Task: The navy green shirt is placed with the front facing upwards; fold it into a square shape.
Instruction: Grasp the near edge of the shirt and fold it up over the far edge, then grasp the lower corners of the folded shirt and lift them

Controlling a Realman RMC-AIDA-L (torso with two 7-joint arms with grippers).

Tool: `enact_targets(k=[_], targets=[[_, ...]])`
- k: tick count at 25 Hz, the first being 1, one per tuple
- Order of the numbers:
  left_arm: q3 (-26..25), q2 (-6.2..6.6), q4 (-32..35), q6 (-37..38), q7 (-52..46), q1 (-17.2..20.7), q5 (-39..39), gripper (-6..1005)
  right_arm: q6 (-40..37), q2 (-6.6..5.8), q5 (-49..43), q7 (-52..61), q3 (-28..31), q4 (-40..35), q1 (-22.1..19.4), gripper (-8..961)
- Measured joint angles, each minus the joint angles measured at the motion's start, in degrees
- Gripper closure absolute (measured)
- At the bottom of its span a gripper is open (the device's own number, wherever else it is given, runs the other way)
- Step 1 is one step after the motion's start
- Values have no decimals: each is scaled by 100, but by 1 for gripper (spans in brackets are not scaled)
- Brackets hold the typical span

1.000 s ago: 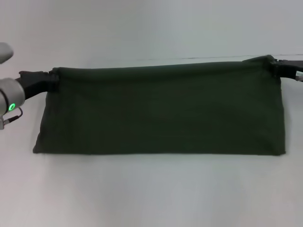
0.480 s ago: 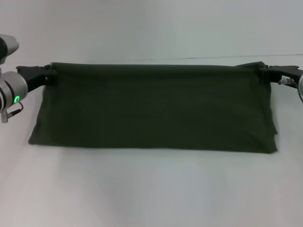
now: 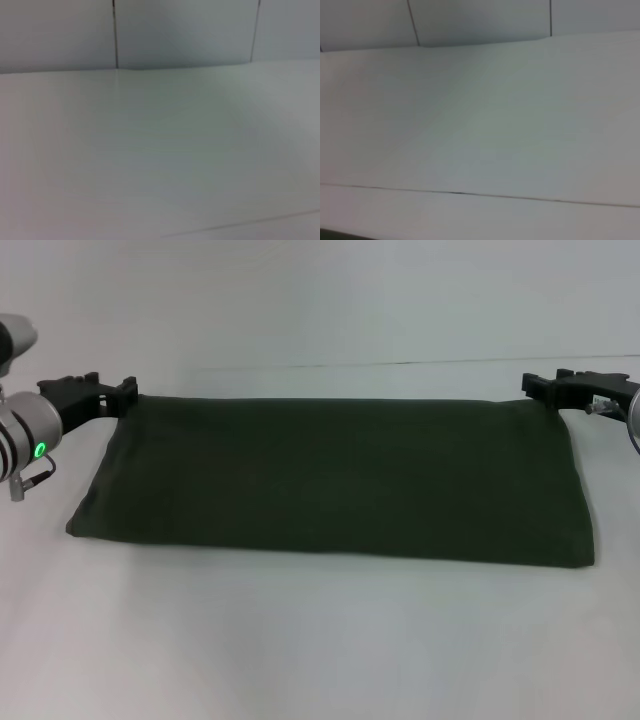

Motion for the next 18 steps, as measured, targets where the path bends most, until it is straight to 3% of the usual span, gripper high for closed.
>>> enact_targets(k=[6,10,18], targets=[[1,16,101,368,-53,141,-336,424,-415,2,0,34,43,-162,-108,410],[-1,167,215,1247,-507,375,-313,301,-829,7,1,21,49,-258,-214,293],[-1,381,1068,3540,-1654,1310,-56,162,-1850,13,591,-463,24,-396,-626,296]])
